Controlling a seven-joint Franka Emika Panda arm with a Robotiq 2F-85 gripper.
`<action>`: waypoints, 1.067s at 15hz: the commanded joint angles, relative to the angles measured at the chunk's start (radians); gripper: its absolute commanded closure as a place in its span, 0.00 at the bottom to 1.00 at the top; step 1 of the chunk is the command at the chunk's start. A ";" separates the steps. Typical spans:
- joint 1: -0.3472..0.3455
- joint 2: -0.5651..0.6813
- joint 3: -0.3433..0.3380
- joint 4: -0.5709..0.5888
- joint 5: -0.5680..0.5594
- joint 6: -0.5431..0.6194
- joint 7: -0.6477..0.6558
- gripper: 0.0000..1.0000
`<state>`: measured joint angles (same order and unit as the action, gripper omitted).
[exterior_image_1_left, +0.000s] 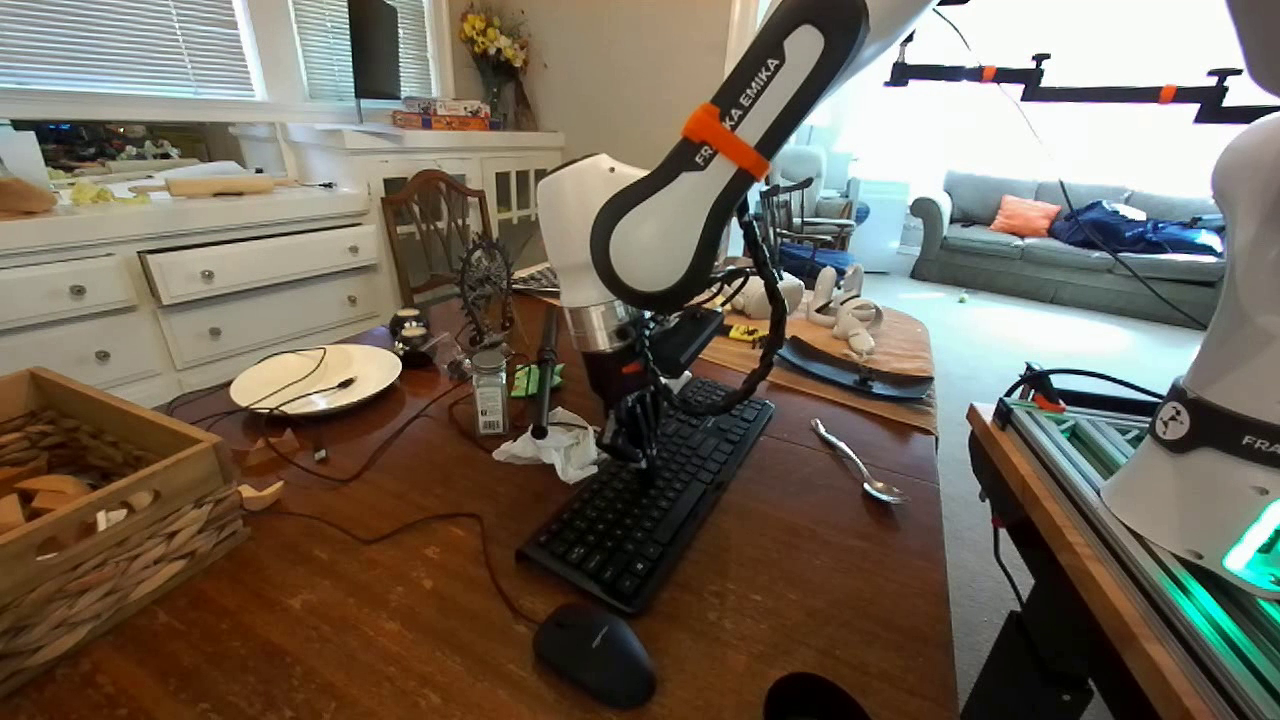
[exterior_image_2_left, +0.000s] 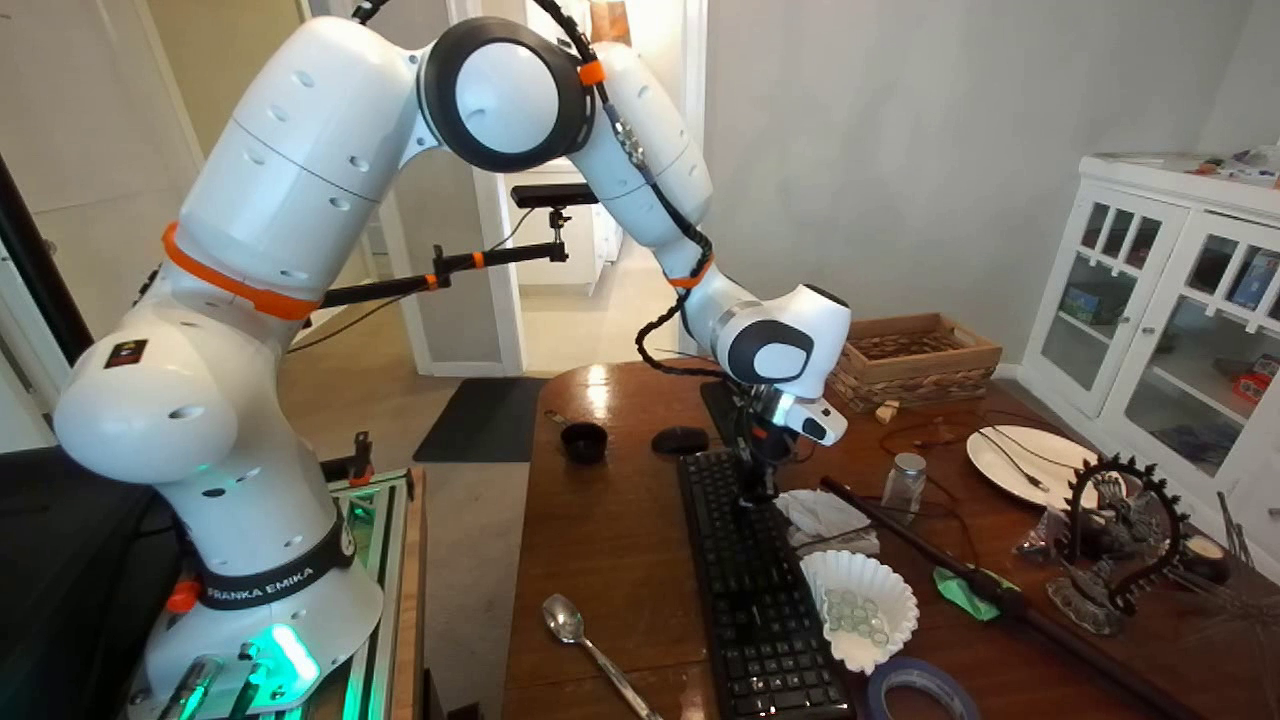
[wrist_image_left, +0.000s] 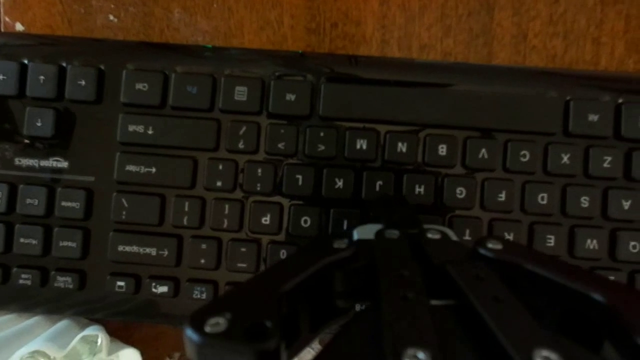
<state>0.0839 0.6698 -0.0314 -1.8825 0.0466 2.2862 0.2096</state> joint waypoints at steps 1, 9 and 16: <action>-0.003 0.023 0.007 0.017 -0.010 0.008 -0.013 1.00; 0.001 0.000 0.006 0.000 -0.009 -0.001 -0.015 1.00; 0.016 -0.085 -0.003 -0.062 -0.002 -0.039 0.047 1.00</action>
<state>0.0918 0.6340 -0.0302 -1.8992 0.0466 2.2760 0.2109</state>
